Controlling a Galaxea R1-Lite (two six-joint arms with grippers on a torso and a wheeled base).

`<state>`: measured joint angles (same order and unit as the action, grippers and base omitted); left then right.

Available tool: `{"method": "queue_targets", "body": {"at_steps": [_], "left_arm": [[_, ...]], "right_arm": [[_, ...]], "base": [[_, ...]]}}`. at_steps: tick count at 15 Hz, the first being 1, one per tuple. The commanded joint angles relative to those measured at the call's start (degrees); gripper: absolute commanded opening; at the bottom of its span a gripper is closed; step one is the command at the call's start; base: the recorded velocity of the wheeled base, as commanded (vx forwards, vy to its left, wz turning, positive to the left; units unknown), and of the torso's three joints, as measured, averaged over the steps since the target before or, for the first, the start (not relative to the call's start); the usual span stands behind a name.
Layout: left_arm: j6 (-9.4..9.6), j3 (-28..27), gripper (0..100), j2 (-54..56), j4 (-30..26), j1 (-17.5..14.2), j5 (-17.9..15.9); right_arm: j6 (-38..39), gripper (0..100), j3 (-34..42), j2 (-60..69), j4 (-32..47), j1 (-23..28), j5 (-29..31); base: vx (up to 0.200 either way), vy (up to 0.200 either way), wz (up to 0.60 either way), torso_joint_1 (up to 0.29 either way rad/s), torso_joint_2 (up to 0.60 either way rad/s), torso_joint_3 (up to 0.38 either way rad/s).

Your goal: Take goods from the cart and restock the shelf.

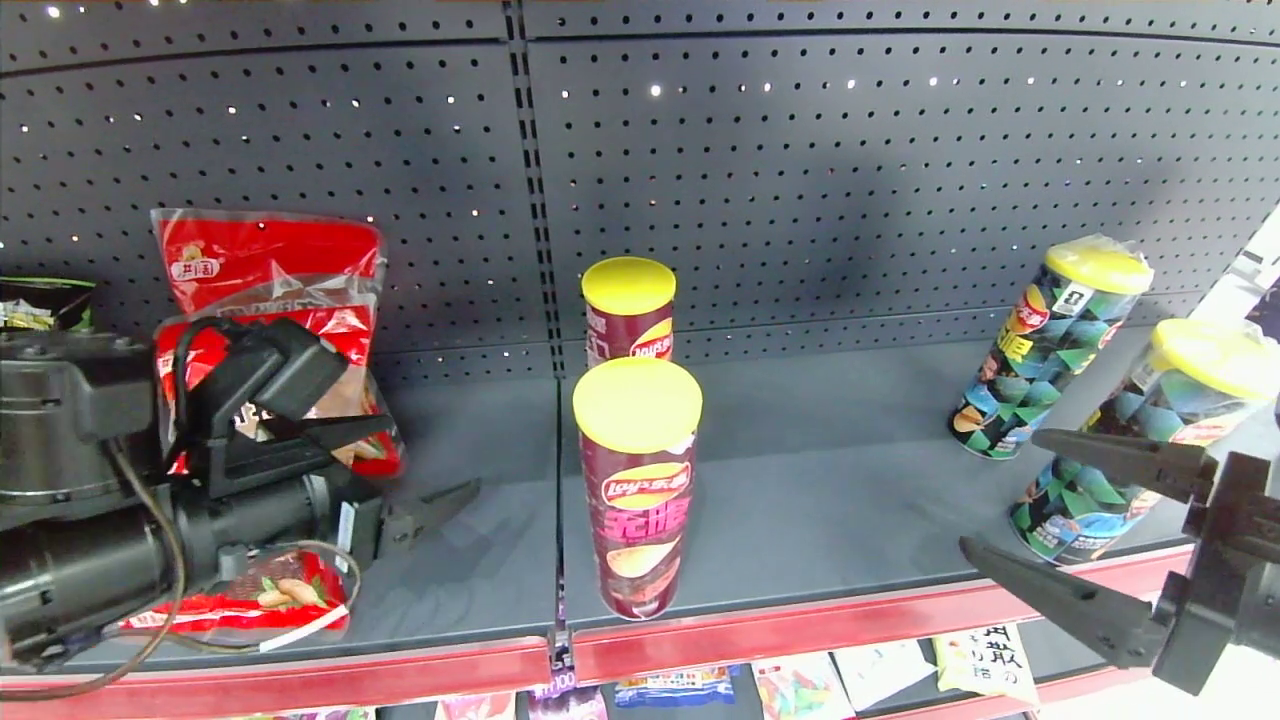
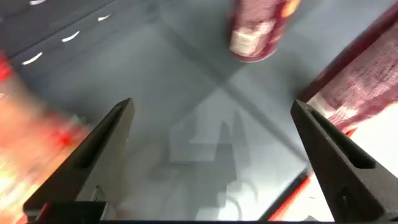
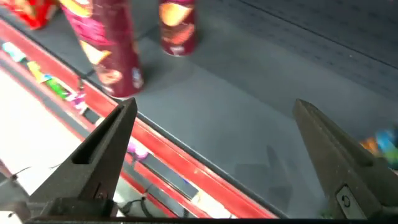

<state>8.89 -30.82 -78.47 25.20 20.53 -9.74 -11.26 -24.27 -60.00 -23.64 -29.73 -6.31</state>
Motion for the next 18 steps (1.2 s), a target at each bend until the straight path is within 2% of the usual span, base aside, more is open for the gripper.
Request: {"method": "queue_targets", "body": {"at_steps": [1, 2, 3, 4, 5, 6, 7, 9, 10, 11, 14, 15, 16, 18], "left_arm": [[-0.19, -1.4, 100, 11.8, -10.7, 0.1, 3.7], [-0.1, -2.9, 100, 15.3, -17.5, 0.7, 6.5], [-0.1, -4.1, 100, 16.9, -21.0, 0.7, 8.0], [-0.1, -6.6, 100, 21.9, -30.2, 0.7, 11.1], [0.34, -6.7, 100, 25.4, -34.0, 0.7, 11.5], [1.31, -6.2, 100, 28.3, -35.5, 0.5, 12.4], [2.28, -4.4, 100, 31.0, -35.1, 0.5, 15.2], [2.36, -2.8, 100, 35.2, -34.3, 0.1, 21.4], [0.43, -1.9, 100, 36.9, -34.5, -0.2, 22.2], [-0.1, -1.2, 100, 37.9, -34.5, -0.6, 22.4], [-0.1, 3.0, 100, 42.3, -34.6, -1.5, 22.6], [-1.33, 3.7, 100, 43.8, -35.9, -2.4, 23.3], [-2.3, 4.1, 100, 44.5, -36.3, -3.5, 23.5], [-5.81, 7.8, 100, 49.3, -39.3, -10.9, 23.5]], "right_arm": [[0.1, 100, 5.4, 6.4, 0.1, 4.1, -0.3], [0.3, 100, 7.3, 8.5, 0.0, 4.4, -0.2], [0.5, 100, 7.8, 9.5, 0.0, 4.6, 0.0], [1.1, 100, 8.5, 12.0, 0.2, 6.9, 0.0], [1.1, 100, 8.4, 12.5, 0.2, 9.0, -0.2], [1.0, 100, 8.3, 13.4, 0.2, 10.3, 0.0], [0.8, 100, 8.3, 14.0, 0.2, 11.6, 0.0], [0.7, 100, 8.4, 14.5, 0.1, 13.5, 0.1], [0.8, 100, 8.5, 15.3, 0.1, 14.8, 0.3], [0.7, 100, 8.8, 15.9, 0.1, 15.6, 0.3], [0.6, 100, 12.4, 20.5, 0.3, 19.1, 0.7], [0.7, 100, 13.3, 23.3, 3.3, 24.2, 3.2], [0.8, 100, 13.3, 24.4, 5.2, 25.7, 4.0], [1.5, 100, 13.3, 34.2, 18.2, 30.8, 4.8]], "base": [[0.0, 0.0, 0.0, 0.0, 0.0, 0.0], [0.0, 0.0, 0.0, 0.0, 0.0, 0.0], [0.0, 0.0, 0.0, 0.0, 0.0, 0.0], [0.0, 0.0, 0.0, 0.0, 0.0, 0.0], [0.0, 0.0, 0.0, 0.0, 0.0, 0.0], [0.0, 0.0, 0.0, 0.0, 0.0, 0.0], [0.0, 0.0, 0.0, 0.0, 0.0, 0.0], [0.0, 0.0, 0.0, 0.0, 0.0, 0.0], [0.0, 0.0, 0.0, 0.0, 0.0, 0.0], [0.0, 0.0, 0.0, 0.0, 0.0, 0.0], [0.0, 0.0, 0.0, 0.0, 0.0, 0.0], [0.0, 0.0, 0.0, 0.0, 0.0, 0.0], [0.0, 0.0, 0.0, 0.0, 0.0, 0.0], [0.0, 0.0, 0.0, 0.0, 0.0, 0.0]]}}
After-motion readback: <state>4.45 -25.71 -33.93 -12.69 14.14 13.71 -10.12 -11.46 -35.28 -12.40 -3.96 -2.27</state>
